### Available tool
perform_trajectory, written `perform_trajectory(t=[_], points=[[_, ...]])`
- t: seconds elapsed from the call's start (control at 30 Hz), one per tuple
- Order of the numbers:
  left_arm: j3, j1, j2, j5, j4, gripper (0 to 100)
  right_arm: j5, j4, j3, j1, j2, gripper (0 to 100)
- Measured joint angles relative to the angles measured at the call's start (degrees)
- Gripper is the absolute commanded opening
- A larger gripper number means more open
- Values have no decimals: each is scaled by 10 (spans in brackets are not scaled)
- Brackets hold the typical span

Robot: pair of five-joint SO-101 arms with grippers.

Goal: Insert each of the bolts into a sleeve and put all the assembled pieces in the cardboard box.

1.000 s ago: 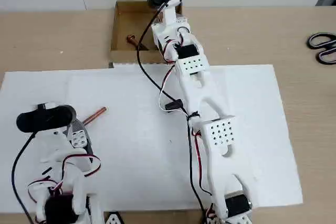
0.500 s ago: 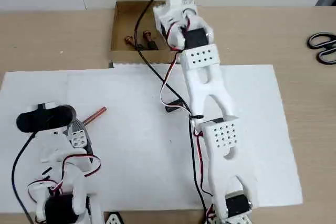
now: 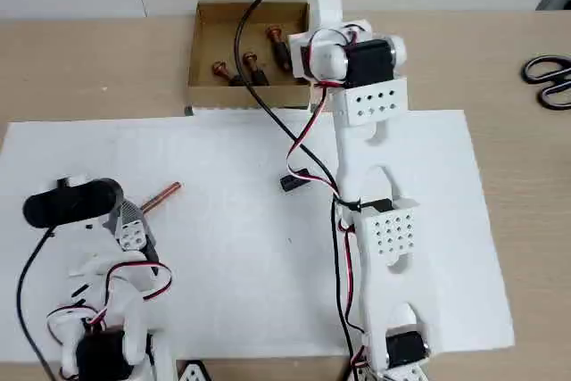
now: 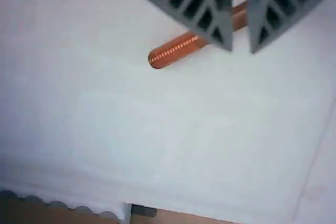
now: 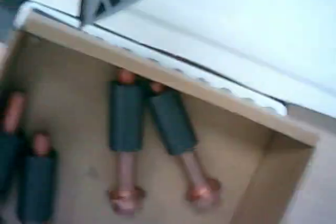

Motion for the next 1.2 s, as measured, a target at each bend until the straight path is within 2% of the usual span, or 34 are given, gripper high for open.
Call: perform_trajectory(t=[0.1, 0.2, 0.43, 0.67, 0.8, 0.93, 1.2], points=[[0, 0, 0, 9, 0, 7, 4, 6, 0, -4, -1, 226], [0, 0, 0, 11, 0, 7, 55, 6, 25, -8, -26, 226], [0, 0, 0, 11, 0, 7, 226, 6, 264, -16, -143, 226], [0, 0, 0, 11, 0, 7, 441, 6, 477, -22, -232, 226], [0, 0, 0, 11, 0, 7, 554, 6, 520, -23, -243, 226], [0, 0, 0, 11, 0, 7, 633, 6, 545, -23, -243, 226], [0, 0, 0, 11, 0, 7, 723, 5, 581, -39, -244, 226]])
